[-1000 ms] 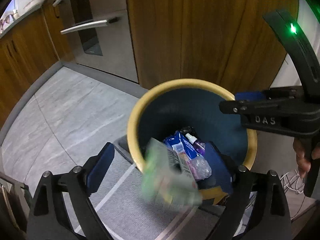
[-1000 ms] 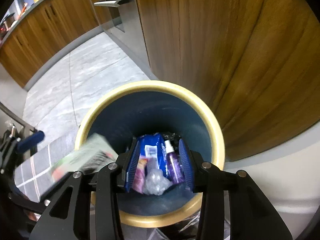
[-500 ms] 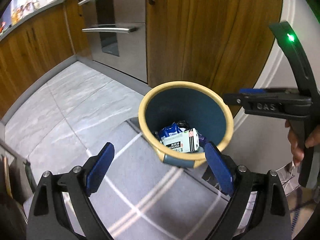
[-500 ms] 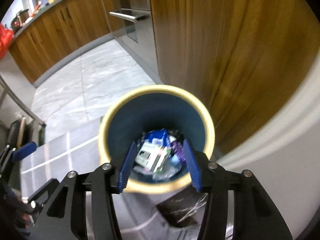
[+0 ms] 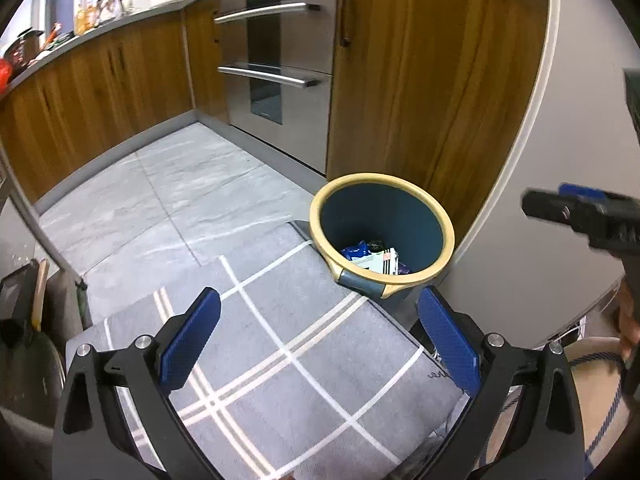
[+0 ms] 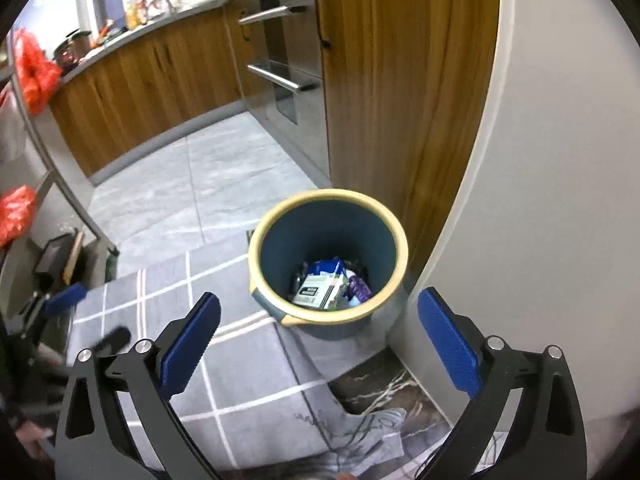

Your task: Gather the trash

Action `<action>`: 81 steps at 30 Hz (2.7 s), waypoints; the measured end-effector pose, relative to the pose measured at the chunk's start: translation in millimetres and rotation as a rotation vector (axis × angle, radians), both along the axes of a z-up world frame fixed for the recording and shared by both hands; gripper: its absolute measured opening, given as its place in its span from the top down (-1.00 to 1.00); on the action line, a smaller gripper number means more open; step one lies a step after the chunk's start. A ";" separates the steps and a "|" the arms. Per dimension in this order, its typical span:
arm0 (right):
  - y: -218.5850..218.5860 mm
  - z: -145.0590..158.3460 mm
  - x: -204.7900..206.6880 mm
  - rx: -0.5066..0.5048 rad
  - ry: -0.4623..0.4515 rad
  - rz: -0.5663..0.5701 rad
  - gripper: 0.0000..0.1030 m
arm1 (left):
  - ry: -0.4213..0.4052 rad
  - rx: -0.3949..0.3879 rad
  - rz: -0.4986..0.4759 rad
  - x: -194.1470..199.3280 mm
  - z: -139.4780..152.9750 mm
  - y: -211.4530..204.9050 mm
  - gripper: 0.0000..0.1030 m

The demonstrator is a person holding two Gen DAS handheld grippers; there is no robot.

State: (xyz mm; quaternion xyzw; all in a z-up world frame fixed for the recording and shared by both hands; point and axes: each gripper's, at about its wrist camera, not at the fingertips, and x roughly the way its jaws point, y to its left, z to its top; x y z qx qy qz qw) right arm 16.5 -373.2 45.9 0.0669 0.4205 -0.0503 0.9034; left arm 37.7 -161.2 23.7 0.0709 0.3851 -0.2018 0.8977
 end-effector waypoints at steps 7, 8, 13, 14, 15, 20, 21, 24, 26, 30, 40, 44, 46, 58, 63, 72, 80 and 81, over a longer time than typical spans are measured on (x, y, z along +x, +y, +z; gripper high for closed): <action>12.0 -9.5 -13.3 -0.019 0.054 -0.004 -0.90 | -0.003 -0.052 0.015 -13.9 7.0 11.2 -0.89; 11.5 -10.0 -14.4 -0.020 0.061 -0.008 -0.90 | -0.004 -0.053 0.014 -14.4 6.9 11.5 -0.89; 11.0 -13.6 -17.3 -0.022 0.088 -0.041 -0.90 | 0.001 -0.065 0.011 -16.8 5.0 12.0 -0.89; 11.3 -12.9 -17.5 -0.024 0.086 -0.039 -0.90 | 0.000 -0.066 0.009 -17.1 4.9 12.1 -0.89; 12.6 -12.4 -17.9 -0.031 0.082 -0.037 -0.90 | -0.001 -0.066 0.009 -17.5 4.9 11.9 -0.89; 19.4 -10.0 -19.6 -0.072 0.070 -0.022 -0.90 | -0.003 -0.066 0.002 -19.2 4.5 10.6 -0.89; 20.3 -9.7 -19.6 -0.077 0.069 -0.019 -0.90 | -0.003 -0.066 0.002 -19.3 4.3 10.3 -0.89; 21.0 -9.3 -19.6 -0.080 0.068 -0.018 -0.90 | -0.001 -0.068 0.001 -20.4 3.8 10.7 -0.89; 21.4 -9.2 -19.8 -0.079 0.068 -0.019 -0.90 | 0.000 -0.067 0.000 -20.5 3.8 10.5 -0.89; 21.4 -9.3 -19.6 -0.080 0.069 -0.018 -0.90 | 0.002 -0.066 0.001 -19.4 3.4 8.6 -0.89; 21.5 -9.7 -20.0 -0.082 0.068 -0.019 -0.90 | 0.001 -0.070 0.001 -19.7 3.4 8.6 -0.89; 21.2 -9.7 -19.7 -0.081 0.069 -0.018 -0.90 | 0.000 -0.071 0.000 -20.2 3.4 8.9 -0.89; 21.4 -9.6 -19.9 -0.082 0.068 -0.018 -0.90 | 0.000 -0.073 0.000 -20.2 3.2 8.6 -0.89; 21.6 -9.4 -19.9 -0.081 0.069 -0.019 -0.90 | 0.001 -0.082 0.003 -20.5 5.4 9.4 -0.89; 21.6 -9.4 -19.7 -0.082 0.069 -0.018 -0.90 | 0.000 -0.081 0.004 -20.3 5.5 8.8 -0.89; 21.8 -9.2 -19.7 -0.082 0.069 -0.018 -0.90 | -0.004 -0.086 0.002 -20.4 5.7 8.1 -0.89; 22.4 -8.8 -19.6 -0.083 0.069 -0.018 -0.90 | -0.050 -0.100 -0.007 -24.6 7.7 12.5 -0.89; 22.5 -8.7 -19.7 -0.083 0.069 -0.019 -0.90 | -0.050 -0.100 -0.012 -24.9 7.8 12.7 -0.89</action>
